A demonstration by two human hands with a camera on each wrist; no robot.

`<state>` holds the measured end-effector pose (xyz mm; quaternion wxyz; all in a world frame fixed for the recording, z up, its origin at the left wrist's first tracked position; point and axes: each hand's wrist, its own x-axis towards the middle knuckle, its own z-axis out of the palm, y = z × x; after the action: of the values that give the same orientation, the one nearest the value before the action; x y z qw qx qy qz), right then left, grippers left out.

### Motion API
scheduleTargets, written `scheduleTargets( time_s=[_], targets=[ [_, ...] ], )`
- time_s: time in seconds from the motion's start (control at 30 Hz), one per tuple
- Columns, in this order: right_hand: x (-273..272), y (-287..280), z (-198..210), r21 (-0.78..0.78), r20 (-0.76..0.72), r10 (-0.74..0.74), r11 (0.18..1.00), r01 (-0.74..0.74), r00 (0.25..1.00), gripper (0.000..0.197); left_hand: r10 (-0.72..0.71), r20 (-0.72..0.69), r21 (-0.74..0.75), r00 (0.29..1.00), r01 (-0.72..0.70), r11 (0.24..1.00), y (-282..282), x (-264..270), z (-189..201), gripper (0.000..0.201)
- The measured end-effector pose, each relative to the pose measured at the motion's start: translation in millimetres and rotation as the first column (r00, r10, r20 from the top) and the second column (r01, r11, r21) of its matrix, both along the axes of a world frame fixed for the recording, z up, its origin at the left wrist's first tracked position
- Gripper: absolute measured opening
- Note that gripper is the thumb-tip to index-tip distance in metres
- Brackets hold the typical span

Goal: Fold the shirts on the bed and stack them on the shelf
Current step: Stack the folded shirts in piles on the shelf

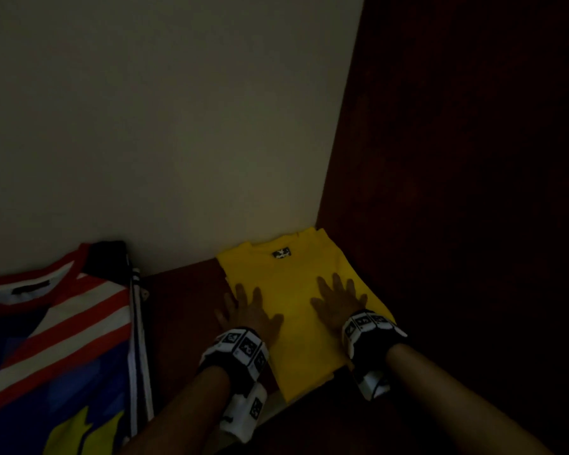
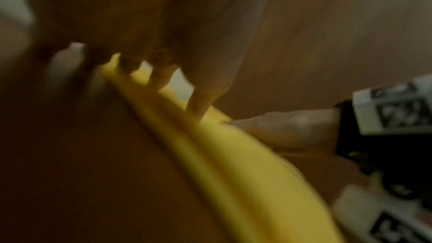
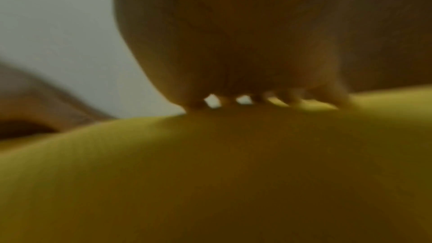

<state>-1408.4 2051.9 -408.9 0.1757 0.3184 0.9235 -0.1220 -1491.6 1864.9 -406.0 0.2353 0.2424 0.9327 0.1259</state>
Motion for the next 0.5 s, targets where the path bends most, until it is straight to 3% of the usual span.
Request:
scheduleTargets(
  time_s=[0.13,0.23,0.33,0.4,0.5],
  targets=[
    [2,-4,10,-0.028,-0.013,-0.019,0.999,0.018,1.0,0.065,0.042,0.006,0.079,0.999,-0.042,0.996,-5,6,12,0.087],
    [-1,-31,31,-0.029,-0.175,-0.03,0.999,0.025,0.984,0.061,0.07,0.053,0.251,0.996,-0.081,0.965,-23,9,41,0.082],
    [-3,-86,44,-0.034,-0.468,0.039,0.998,-0.062,0.883,0.051,0.181,0.095,0.463,0.979,-0.205,0.862,-70,16,71,0.056],
    [-4,-136,51,-0.13,-0.618,0.037,0.98,-0.148,0.785,0.036,0.279,0.074,0.57,0.957,-0.27,0.776,-115,17,86,0.033],
    [-2,-213,60,-0.31,-0.663,-0.002,0.911,-0.271,0.749,0.013,0.44,0.066,0.6,0.896,-0.388,0.699,-196,15,96,0.014]
  ],
)
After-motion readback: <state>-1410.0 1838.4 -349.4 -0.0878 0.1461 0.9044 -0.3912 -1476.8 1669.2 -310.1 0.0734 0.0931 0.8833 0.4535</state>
